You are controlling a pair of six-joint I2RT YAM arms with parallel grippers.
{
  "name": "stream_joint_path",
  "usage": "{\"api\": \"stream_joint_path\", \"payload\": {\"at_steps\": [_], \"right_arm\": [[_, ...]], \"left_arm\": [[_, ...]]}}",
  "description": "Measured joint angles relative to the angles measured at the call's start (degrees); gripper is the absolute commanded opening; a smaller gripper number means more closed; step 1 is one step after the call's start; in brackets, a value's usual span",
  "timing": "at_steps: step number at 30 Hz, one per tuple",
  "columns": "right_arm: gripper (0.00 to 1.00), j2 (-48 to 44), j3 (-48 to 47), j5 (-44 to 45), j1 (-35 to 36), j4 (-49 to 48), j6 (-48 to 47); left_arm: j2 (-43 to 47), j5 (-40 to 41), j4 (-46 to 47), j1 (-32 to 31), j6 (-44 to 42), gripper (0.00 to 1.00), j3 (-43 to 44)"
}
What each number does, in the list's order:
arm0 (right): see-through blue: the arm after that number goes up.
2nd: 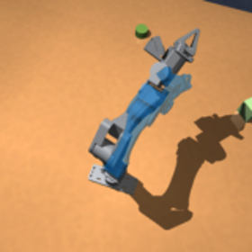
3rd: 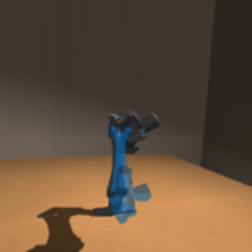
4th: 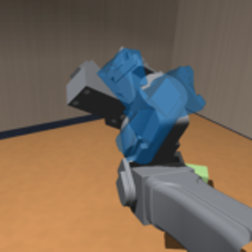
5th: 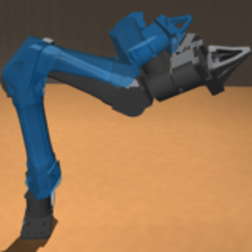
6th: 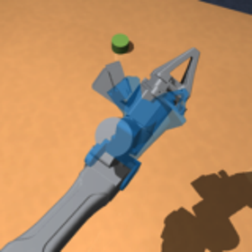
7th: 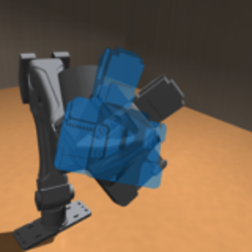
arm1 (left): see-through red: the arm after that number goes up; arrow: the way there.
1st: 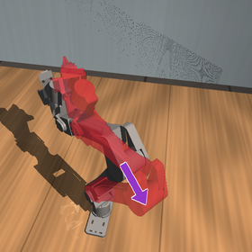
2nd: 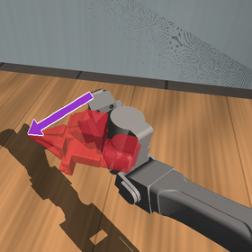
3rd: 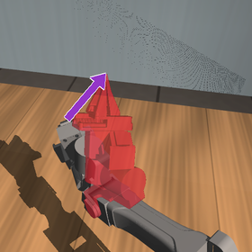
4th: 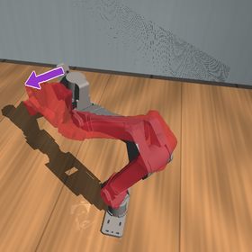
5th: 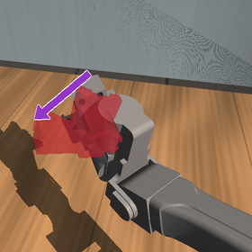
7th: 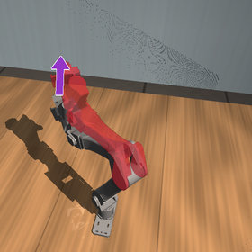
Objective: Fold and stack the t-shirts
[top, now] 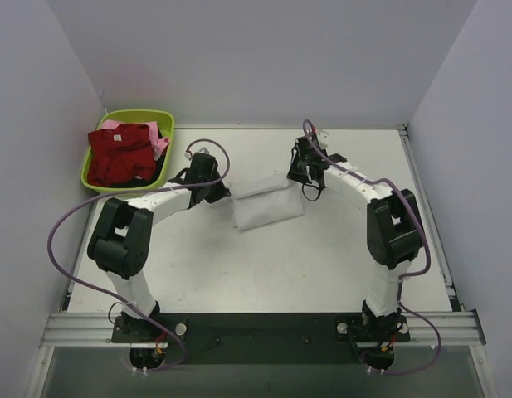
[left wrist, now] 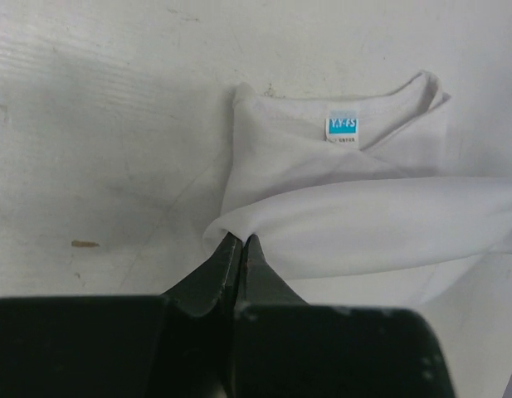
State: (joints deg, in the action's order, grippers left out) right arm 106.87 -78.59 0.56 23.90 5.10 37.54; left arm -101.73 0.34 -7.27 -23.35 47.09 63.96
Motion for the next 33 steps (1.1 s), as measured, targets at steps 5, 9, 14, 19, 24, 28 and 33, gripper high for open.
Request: {"api": "stream_joint_path", "payload": {"at_steps": [5,9,14,19,24,28,33], "right_arm": [[0.06,7.0,-4.4,-0.8,-1.1,-0.2,-0.2],[0.52,10.4,-7.8,-1.0,-1.5,-0.4,-0.6],[1.0,10.8,-8.8,-0.3,-1.7,-3.3,-2.1],[1.0,8.0,-7.0,1.8,-1.4,-6.0,-4.1],[1.0,-0.7,-2.4,3.7,0.4,-6.5,-5.0],[0.99,-7.1,0.8,3.5,2.2,-6.5,-5.6],[0.99,-12.4,5.0,2.0,3.0,-6.1,-6.3]], "left_arm": [[-5.2,-0.5,2.4,1.5,0.0,0.31,3.0],[-7.7,-0.6,2.7,2.6,-0.4,0.95,6.7],[-8.2,-0.2,3.4,3.7,-1.3,0.95,11.5],[-5.4,-0.2,4.0,3.2,-2.5,0.96,12.4],[2.5,0.1,5.2,-0.2,-2.4,0.96,7.9],[9.3,-0.9,11.8,-5.0,-0.9,0.87,-1.1],[7.9,-6.6,24.9,-7.3,3.8,0.89,-10.7]]}}
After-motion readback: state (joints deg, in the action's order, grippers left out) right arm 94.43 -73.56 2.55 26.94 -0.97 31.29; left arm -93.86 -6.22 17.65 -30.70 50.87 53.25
